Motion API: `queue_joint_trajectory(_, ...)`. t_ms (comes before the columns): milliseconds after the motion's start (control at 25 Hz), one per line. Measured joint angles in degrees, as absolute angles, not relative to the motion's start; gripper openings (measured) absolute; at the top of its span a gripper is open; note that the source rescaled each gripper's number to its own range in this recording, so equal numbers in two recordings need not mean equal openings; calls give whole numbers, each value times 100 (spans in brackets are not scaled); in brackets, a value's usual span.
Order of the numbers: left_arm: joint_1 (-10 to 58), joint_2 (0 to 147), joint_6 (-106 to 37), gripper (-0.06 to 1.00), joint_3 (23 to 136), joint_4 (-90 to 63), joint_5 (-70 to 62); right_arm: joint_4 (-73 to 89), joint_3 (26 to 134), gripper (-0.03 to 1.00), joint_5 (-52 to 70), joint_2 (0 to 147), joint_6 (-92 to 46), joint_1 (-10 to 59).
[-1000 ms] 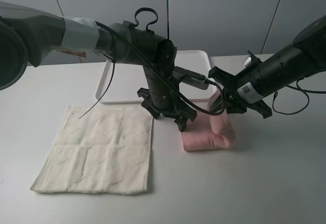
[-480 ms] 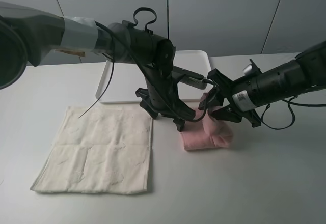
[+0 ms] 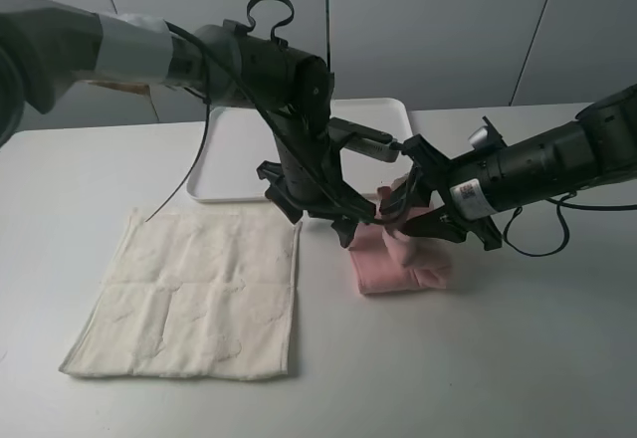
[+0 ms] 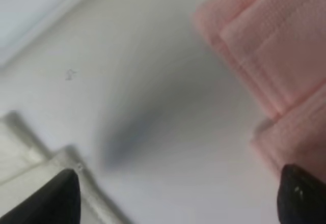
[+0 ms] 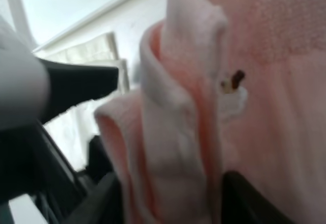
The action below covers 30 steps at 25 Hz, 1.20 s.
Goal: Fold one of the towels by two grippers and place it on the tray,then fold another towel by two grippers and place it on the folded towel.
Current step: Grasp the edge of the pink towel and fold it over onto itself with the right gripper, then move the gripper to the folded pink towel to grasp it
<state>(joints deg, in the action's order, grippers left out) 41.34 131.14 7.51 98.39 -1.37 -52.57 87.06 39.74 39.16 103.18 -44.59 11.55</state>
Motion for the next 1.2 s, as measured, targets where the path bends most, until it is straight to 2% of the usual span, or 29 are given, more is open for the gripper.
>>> queue_joint_trajectory(400, 3837, 12245, 728, 99, 9839, 72, -5626, 8586, 3974, 48, 4001, 10318, -4814, 1155)
queue_joint_trajectory(440, 3837, 12187, 728, 99, 9839, 95, -5679, 8586, 3974, 52, 4001, 10319, -4886, 1155)
queue_joint_trajectory(600, 3837, 11976, 598, 99, 9839, 121, -5978, 8525, 3974, 78, 4026, 10329, -5094, 1155)
queue_joint_trajectory(680, 3837, 11894, 521, 99, 9839, 193, -6185, 8467, 3974, 82, 4026, 10329, -5129, 1155)
queue_joint_trajectory(1200, 3506, 10843, 343, 99, 9839, 542, -6642, 8218, 4015, 80, 4026, 9622, -4884, 1155)
